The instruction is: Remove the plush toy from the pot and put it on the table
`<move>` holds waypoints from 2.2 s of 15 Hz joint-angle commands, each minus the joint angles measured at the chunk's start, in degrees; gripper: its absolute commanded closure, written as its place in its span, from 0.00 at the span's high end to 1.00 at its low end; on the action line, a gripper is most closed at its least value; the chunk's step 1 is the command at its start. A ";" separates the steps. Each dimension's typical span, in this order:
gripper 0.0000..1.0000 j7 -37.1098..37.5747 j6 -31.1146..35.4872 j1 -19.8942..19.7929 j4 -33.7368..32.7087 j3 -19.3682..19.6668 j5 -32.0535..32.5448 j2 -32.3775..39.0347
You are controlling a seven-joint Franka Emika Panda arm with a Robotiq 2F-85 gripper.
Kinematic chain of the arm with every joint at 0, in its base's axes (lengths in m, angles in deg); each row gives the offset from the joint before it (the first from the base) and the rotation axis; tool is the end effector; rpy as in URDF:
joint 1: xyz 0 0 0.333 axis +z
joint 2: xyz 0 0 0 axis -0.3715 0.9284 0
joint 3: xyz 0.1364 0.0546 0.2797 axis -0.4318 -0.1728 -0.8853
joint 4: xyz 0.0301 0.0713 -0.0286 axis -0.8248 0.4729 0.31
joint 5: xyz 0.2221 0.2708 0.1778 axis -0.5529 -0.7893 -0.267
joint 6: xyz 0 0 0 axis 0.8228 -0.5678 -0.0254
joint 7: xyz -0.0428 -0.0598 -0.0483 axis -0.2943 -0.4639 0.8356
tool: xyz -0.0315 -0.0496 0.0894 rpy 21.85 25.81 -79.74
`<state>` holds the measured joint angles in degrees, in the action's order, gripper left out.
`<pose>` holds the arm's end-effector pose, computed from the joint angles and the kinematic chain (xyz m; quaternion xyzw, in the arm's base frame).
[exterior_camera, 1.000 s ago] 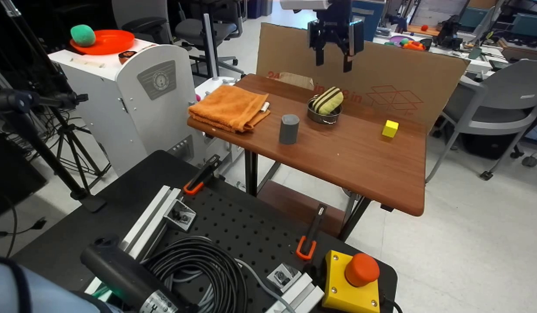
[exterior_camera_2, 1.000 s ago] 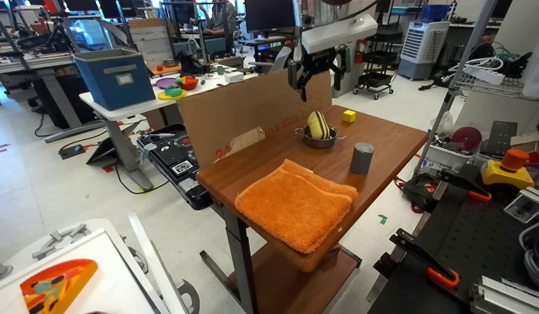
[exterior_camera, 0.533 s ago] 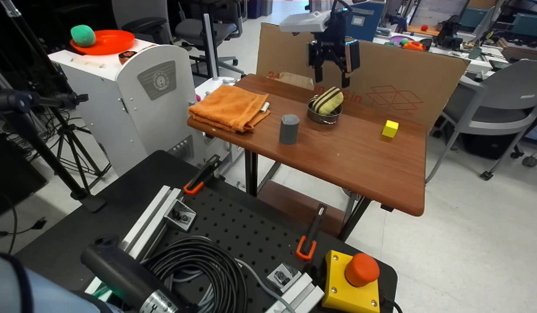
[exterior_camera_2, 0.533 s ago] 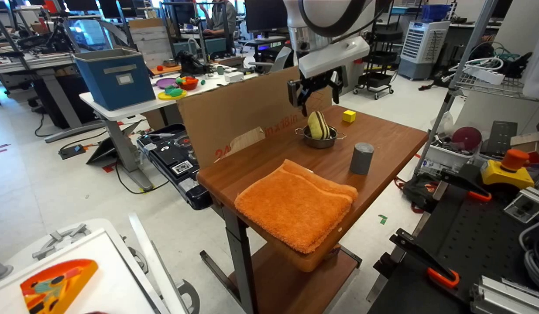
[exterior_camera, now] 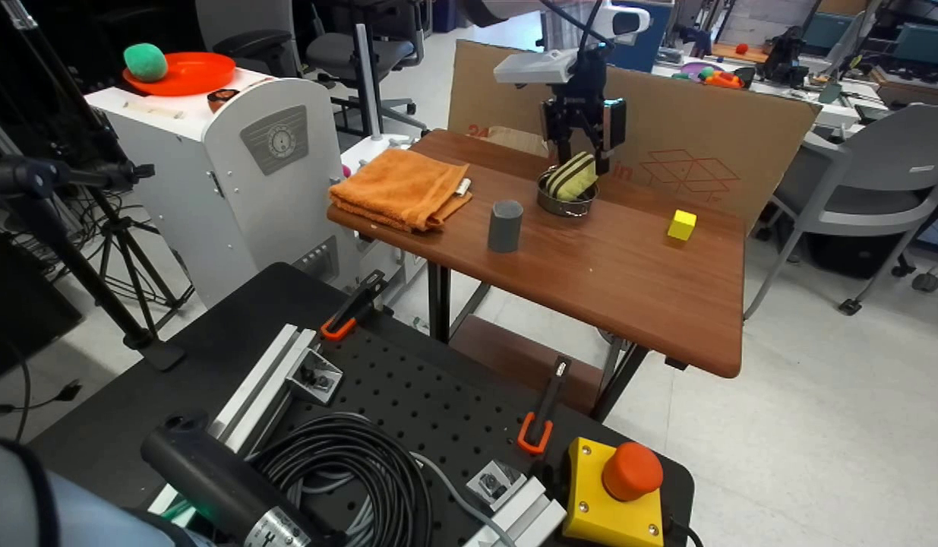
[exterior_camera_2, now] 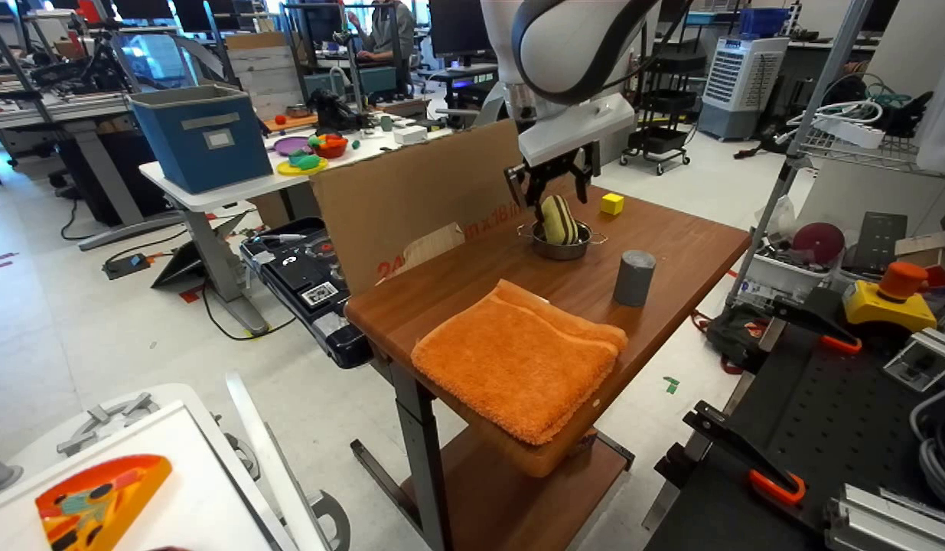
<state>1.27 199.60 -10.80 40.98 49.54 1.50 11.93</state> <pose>0.6806 0.0395 0.2132 0.9623 -0.2089 0.0203 0.1731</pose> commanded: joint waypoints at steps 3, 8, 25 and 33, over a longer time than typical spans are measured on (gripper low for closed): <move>0.34 0.76 -1.40 1.35 -3.12 1.40 0.40 2.71; 0.02 -2.16 -2.28 0.74 0.77 0.10 -0.88 -1.71; 0.04 -21.67 -20.82 -8.90 3.56 -0.68 -5.39 -8.10; 0.03 -21.49 -20.18 -8.61 -2.63 -0.03 -5.21 1.52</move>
<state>-19.77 180.71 -19.42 42.45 49.20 -4.19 9.93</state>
